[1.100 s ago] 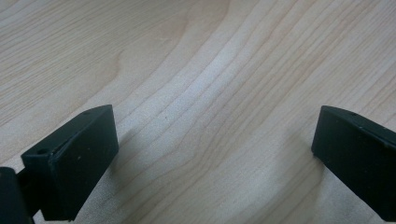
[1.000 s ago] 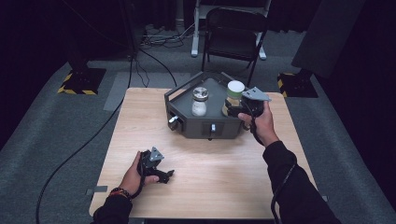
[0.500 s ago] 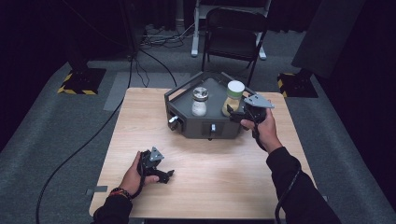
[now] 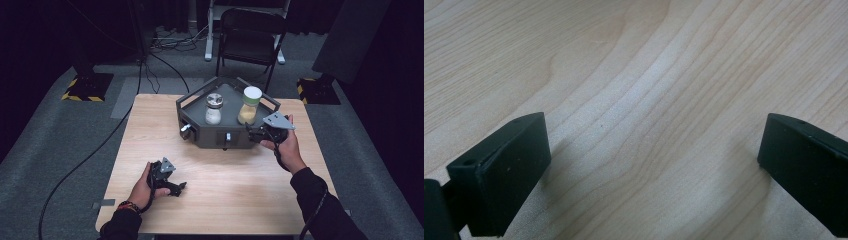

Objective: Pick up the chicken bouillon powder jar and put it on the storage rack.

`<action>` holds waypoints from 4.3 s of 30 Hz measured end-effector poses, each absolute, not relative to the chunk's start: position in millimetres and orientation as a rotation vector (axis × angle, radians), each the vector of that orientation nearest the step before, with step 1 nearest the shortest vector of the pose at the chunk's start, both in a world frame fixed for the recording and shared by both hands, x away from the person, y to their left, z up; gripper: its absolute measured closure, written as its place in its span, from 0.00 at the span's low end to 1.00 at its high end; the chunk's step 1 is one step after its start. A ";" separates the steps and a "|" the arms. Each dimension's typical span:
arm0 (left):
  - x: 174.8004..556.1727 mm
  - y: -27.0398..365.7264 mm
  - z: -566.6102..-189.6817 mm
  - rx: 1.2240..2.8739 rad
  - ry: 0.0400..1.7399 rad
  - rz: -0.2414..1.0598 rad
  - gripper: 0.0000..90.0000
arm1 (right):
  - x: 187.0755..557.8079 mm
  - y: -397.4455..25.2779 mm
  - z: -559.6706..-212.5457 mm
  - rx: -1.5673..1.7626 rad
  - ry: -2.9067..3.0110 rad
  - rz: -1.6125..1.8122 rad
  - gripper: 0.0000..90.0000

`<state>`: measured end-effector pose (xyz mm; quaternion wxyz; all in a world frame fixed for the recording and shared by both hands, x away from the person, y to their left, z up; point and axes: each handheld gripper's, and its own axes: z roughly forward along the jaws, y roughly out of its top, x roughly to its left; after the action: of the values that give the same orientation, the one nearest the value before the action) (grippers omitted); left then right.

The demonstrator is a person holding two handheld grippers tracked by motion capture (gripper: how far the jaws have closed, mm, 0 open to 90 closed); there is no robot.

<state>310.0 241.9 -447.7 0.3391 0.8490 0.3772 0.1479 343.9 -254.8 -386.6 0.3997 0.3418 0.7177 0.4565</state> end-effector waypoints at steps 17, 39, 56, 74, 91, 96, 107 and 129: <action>310.0 241.9 -447.7 2.210 0.983 0.385 0.00 | 312.9 -272.1 -407.2 0.780 1.888 1.150 0.03; 310.0 241.9 -447.7 2.210 0.983 0.385 0.00 | 293.5 -282.9 -438.5 0.699 2.003 1.092 0.02; 310.0 241.8 -447.7 2.211 0.983 0.385 0.00 | 276.6 -299.3 -448.6 0.639 2.065 1.052 0.02; 310.0 241.8 -447.7 2.211 0.983 0.385 0.00 | 270.7 -323.0 -458.5 0.669 2.185 0.947 0.02; 310.0 241.8 -447.7 2.211 0.983 0.385 0.00 | 289.2 -342.2 -455.3 0.752 2.317 0.927 0.02; 310.1 241.9 -447.7 2.211 0.983 0.385 0.00 | 294.6 -350.7 -455.3 0.796 2.320 0.941 0.01; 310.3 242.0 -447.7 2.211 0.982 0.384 0.00 | 312.6 -366.1 -451.9 0.893 2.388 0.994 0.00; 311.3 242.3 -447.6 2.214 0.976 0.382 0.00 | 330.8 -380.1 -448.6 0.977 2.456 1.027 0.00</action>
<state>311.3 242.3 -447.6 0.3394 0.8502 0.3749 0.1465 330.8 -380.1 -448.6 0.1524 0.3404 0.8560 0.3580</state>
